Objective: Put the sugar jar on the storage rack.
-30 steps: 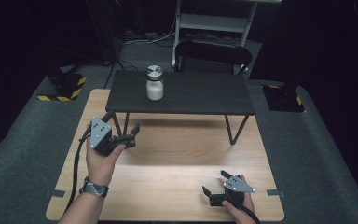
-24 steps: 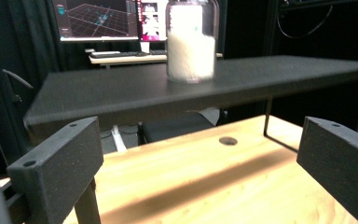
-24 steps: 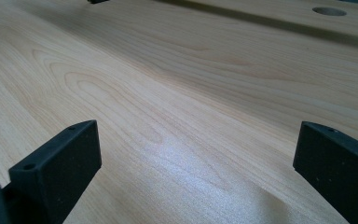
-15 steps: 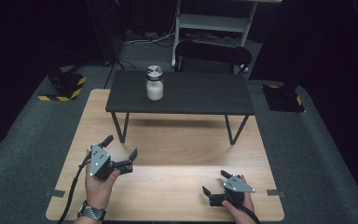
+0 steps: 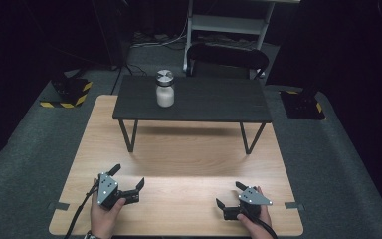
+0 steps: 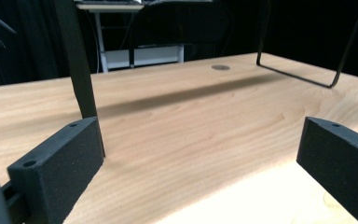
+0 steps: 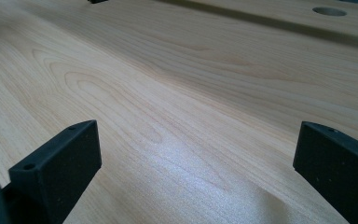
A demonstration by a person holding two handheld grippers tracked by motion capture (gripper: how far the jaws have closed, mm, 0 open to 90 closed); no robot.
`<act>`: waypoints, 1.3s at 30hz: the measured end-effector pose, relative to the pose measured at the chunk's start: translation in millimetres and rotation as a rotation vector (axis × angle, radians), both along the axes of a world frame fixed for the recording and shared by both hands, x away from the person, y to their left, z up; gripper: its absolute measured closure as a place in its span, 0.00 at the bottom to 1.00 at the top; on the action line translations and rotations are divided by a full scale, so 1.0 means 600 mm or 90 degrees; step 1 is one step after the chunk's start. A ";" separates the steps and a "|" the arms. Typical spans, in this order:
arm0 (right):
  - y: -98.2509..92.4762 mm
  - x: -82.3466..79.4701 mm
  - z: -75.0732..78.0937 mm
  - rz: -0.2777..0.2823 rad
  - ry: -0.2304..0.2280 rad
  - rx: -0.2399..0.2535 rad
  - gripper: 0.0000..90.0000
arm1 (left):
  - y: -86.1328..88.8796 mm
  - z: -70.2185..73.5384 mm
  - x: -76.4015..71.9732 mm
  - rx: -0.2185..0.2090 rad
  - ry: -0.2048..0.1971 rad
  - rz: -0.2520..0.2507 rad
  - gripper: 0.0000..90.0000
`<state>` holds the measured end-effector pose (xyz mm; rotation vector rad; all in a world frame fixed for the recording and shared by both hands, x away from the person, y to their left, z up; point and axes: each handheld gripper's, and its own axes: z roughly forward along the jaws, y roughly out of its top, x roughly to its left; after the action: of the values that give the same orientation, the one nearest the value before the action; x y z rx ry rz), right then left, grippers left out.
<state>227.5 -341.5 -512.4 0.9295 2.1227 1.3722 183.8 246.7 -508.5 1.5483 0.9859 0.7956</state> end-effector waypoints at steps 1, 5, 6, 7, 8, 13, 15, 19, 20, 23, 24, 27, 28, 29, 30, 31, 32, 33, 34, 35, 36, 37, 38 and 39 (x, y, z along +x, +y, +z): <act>0.000 0.000 0.000 0.000 0.000 0.000 0.00 | 0.000 0.000 0.000 0.000 0.000 0.000 0.01; 0.000 0.000 0.000 -0.001 0.000 0.001 0.00 | -0.001 -0.011 0.001 0.017 0.028 0.001 0.01; 0.000 0.000 0.000 -0.001 0.000 0.001 0.00 | -0.001 -0.011 0.001 0.017 0.028 0.001 0.01; 0.000 0.000 0.000 0.000 0.000 0.001 0.00 | -0.001 -0.013 0.002 0.020 0.033 0.000 0.01; 0.000 0.000 0.000 -0.001 0.000 0.001 0.00 | -0.001 -0.014 0.005 0.026 0.042 -0.004 0.01; 0.001 -0.002 -0.001 -0.008 -0.001 0.003 0.00 | -0.008 -0.013 0.015 0.056 0.079 -0.007 0.01; 0.001 -0.002 -0.001 -0.011 0.001 0.003 0.00 | -0.011 -0.015 0.017 0.069 0.087 -0.009 0.01; -0.001 0.001 0.000 -0.004 0.003 0.005 0.00 | -0.017 -0.014 0.024 0.087 0.102 -0.012 0.01; -0.001 0.001 -0.001 0.000 0.001 0.003 0.00 | -0.016 -0.010 0.027 0.097 0.110 -0.022 0.01; -0.001 0.001 -0.001 0.002 -0.002 0.001 0.00 | -0.021 -0.005 0.029 0.106 0.120 -0.022 0.01; -0.001 0.000 -0.001 0.004 -0.002 0.000 0.00 | -0.025 -0.001 0.031 0.119 0.128 -0.025 0.01; 0.000 -0.001 -0.001 0.004 -0.004 -0.002 0.00 | -0.024 -0.003 0.028 0.120 0.120 -0.027 0.01; 0.000 0.000 0.000 0.004 -0.002 -0.004 0.00 | -0.020 -0.005 0.026 0.117 0.114 -0.031 0.01; 0.000 0.000 0.000 0.004 -0.002 -0.004 0.00 | -0.020 -0.005 0.026 0.117 0.114 -0.031 0.01; 0.001 0.000 0.001 0.002 -0.001 -0.006 0.00 | -0.019 -0.008 0.023 0.113 0.110 -0.031 0.01; 0.001 0.000 0.001 0.002 -0.001 -0.006 0.00 | -0.019 -0.008 0.023 0.113 0.110 -0.031 0.01; 0.002 0.001 0.002 0.001 0.001 -0.006 0.00 | -0.016 -0.009 0.022 0.111 0.107 -0.034 0.01; 0.002 0.001 0.002 0.001 0.001 -0.006 0.00 | -0.016 -0.009 0.022 0.111 0.107 -0.034 0.01; 0.003 0.002 0.002 -0.001 0.004 -0.006 0.00 | -0.015 -0.009 0.022 0.110 0.106 -0.036 0.01; 0.003 0.003 0.003 -0.002 0.006 -0.006 0.00 | -0.015 -0.009 0.022 0.110 0.105 -0.037 0.01; 0.003 0.003 0.003 -0.002 0.006 -0.006 0.00 | -0.015 -0.009 0.022 0.110 0.105 -0.037 0.01; 0.003 0.003 0.003 -0.002 0.006 -0.006 0.00 | -0.015 -0.009 0.022 0.110 0.105 -0.037 0.01; 0.004 0.004 0.003 -0.004 0.009 -0.005 0.00 | -0.014 -0.009 0.022 0.110 0.104 -0.038 0.01; 0.004 0.004 0.003 -0.004 0.009 -0.005 0.00 | -0.014 -0.009 0.022 0.110 0.104 -0.038 0.01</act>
<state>230.2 -339.3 -510.3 0.9451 2.1323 1.3569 196.9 238.3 -514.1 1.8067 1.0046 0.7354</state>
